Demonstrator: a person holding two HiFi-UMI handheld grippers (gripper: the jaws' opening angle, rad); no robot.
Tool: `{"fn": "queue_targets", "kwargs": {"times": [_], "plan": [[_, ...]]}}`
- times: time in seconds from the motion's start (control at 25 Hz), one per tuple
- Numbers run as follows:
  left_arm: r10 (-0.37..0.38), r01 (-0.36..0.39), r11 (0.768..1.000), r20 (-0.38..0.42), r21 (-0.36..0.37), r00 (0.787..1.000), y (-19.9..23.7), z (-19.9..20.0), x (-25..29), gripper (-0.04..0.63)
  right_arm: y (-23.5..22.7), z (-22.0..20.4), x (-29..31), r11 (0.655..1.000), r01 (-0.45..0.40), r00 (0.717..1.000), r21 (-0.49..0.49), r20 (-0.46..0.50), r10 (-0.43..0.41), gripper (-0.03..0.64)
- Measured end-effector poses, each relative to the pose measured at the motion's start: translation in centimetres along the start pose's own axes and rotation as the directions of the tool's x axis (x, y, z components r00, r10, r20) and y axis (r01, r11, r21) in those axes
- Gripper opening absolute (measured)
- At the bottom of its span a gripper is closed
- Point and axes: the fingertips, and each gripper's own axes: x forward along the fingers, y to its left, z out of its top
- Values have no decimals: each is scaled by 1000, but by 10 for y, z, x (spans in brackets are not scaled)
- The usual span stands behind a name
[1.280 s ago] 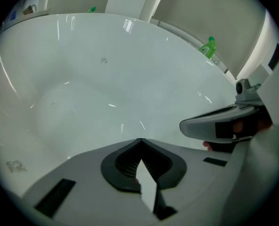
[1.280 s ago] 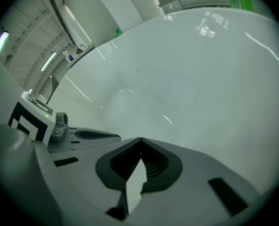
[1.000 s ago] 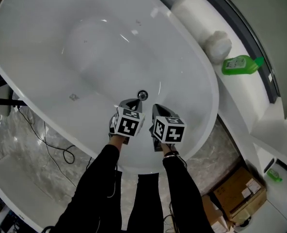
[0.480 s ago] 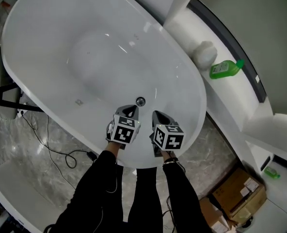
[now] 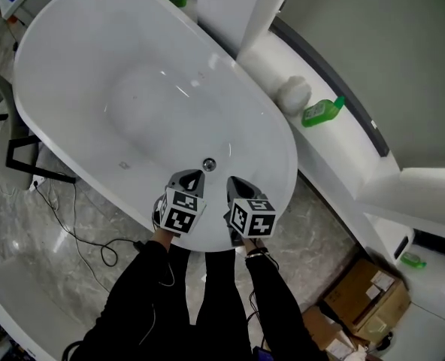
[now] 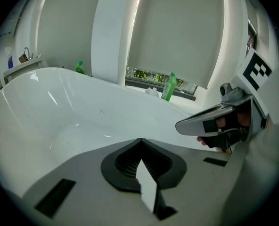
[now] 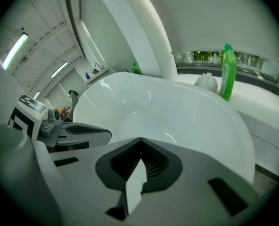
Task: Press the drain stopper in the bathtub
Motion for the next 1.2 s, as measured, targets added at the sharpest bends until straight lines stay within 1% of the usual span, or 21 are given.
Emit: {"fn": "queue_targets", "kwargs": {"times": [0.12, 0.44, 0.64, 0.88, 1.2], "plan": [[-5, 5, 1000, 30, -13, 1000, -8, 14, -22, 0, 10, 8, -17, 1000, -2, 1000, -6, 30, 2, -6], [-29, 29, 1000, 125, 2, 992, -28, 53, -70, 0, 35, 27, -62, 998, -15, 993, -62, 113, 22, -6], [-35, 34, 999, 192, 9, 981, -36, 76, -98, 0, 47, 40, -92, 995, -12, 983, -97, 182, 30, -6], [-30, 24, 999, 266, 25, 963, -36, 103, -132, 0, 52, 67, -128, 991, 6, 965, -131, 261, 29, -6], [-29, 18, 999, 326, 37, 945, -35, 122, -170, 0, 61, 82, -158, 987, 18, 949, -163, 313, 35, -6]]}}
